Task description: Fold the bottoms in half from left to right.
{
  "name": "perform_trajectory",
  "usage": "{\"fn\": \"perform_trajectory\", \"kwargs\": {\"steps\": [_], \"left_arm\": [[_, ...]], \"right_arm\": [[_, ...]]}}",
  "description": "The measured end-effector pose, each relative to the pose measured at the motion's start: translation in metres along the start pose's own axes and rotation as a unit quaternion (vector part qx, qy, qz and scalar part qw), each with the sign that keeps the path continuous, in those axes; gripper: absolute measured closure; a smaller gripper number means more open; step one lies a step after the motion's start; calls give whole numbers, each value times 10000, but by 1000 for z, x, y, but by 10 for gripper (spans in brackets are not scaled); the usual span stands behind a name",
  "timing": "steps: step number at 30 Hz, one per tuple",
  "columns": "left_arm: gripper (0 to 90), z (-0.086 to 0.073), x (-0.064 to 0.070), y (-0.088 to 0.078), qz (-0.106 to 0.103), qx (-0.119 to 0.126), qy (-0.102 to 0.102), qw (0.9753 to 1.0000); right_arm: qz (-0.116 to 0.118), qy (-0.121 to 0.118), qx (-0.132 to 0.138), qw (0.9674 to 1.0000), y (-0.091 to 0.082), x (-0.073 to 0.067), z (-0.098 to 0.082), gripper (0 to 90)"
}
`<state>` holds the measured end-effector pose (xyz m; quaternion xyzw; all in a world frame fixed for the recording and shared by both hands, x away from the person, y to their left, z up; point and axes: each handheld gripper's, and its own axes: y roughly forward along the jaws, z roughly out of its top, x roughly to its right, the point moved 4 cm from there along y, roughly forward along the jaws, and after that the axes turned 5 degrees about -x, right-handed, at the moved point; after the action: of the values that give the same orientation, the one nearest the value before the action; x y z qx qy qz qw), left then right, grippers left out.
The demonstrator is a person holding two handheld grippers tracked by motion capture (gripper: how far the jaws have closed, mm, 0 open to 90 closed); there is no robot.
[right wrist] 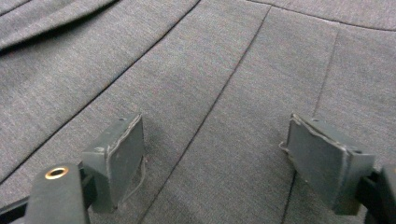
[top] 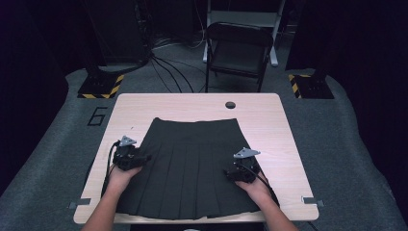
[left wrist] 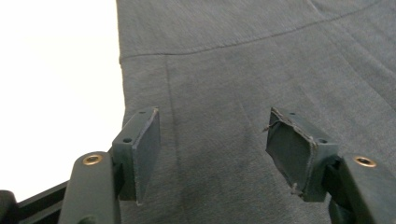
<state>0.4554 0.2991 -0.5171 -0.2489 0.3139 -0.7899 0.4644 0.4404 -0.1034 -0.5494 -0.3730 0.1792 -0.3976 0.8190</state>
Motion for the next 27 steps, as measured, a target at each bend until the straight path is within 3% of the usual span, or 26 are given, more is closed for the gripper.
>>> {"fn": "perform_trajectory", "kwargs": {"steps": [3, 4, 6, 8, 15, 21, 26, 27], "left_arm": [[351, -1, -2, 0, 108, -11, 33, 9999], [350, -3, -3, 3, 167, -41, 100, 9998], [349, -3, -3, 3, 96, -131, 121, 9998], [338, -3, -4, 4, 107, -164, 18, 9998], [337, -6, -8, 3, 187, -177, -32, 9997], [454, -15, -23, 2, 92, -74, -434, 9990], [438, -16, -30, -5, 49, 130, -736, 9972], [434, -16, -34, -8, 37, 165, -879, 9960]], "right_arm": [[19, 59, -32, 10000, -1, -1, 0, 196], [33, -59, -16, 10000, 0, 1, 0, 196], [83, 22, -41, 10000, 0, 1, 1, 195], [91, 13, -47, 9999, 0, 1, 0, 192], [55, -8, -55, 10000, 0, 1, 0, 191], [26, 136, 11, 9999, 0, -1, -1, 190], [14, 119, 31, 9999, 0, -1, -1, 190], [5, 120, 50, 9999, 0, -1, -1, 190]]}}
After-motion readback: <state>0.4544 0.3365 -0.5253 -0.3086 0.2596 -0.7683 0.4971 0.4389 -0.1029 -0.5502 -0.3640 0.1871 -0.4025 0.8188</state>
